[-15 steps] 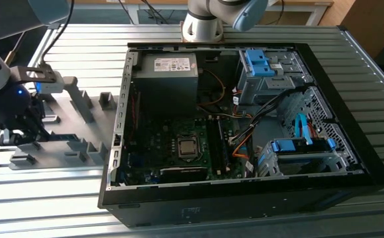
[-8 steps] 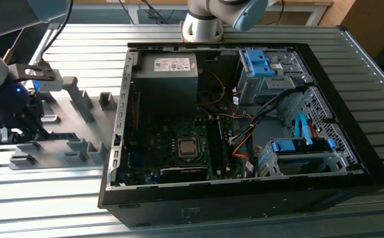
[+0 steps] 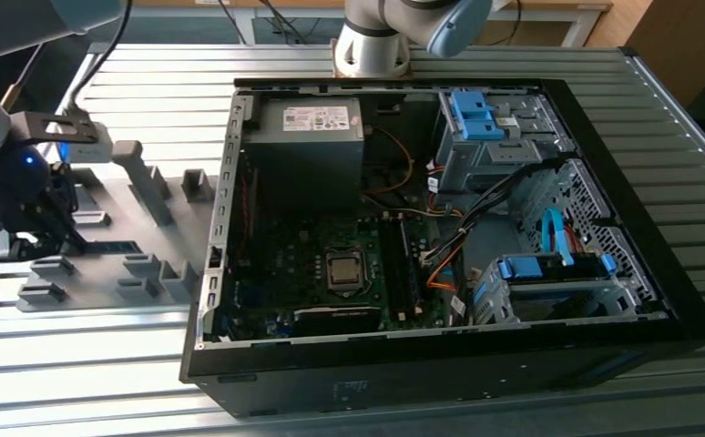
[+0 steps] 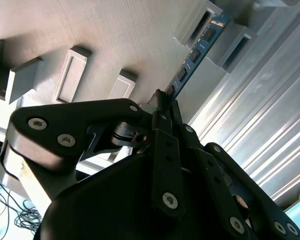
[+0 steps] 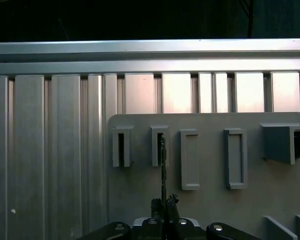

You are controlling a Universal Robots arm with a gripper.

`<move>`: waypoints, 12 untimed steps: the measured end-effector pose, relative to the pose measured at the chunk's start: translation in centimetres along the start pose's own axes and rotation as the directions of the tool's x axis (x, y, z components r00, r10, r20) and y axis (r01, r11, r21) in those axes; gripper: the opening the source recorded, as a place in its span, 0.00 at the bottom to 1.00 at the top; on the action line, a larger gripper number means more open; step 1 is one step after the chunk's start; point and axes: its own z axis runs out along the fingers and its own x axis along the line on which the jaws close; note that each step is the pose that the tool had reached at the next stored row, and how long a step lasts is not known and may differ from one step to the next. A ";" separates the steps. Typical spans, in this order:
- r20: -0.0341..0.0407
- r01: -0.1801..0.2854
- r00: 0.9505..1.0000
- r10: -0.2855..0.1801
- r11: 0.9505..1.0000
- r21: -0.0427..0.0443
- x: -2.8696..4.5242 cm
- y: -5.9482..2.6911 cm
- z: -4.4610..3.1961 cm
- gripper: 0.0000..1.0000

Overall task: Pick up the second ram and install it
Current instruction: 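Pick up the second ram and move it above second insertion slot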

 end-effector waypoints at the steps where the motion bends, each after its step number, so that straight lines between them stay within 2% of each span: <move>1: 0.000 0.000 1.000 0.000 1.000 0.000 0.00 0.00 -0.06 0.14; 12: 0.000 0.000 1.000 0.000 1.000 0.000 -0.01 0.01 -0.93 0.14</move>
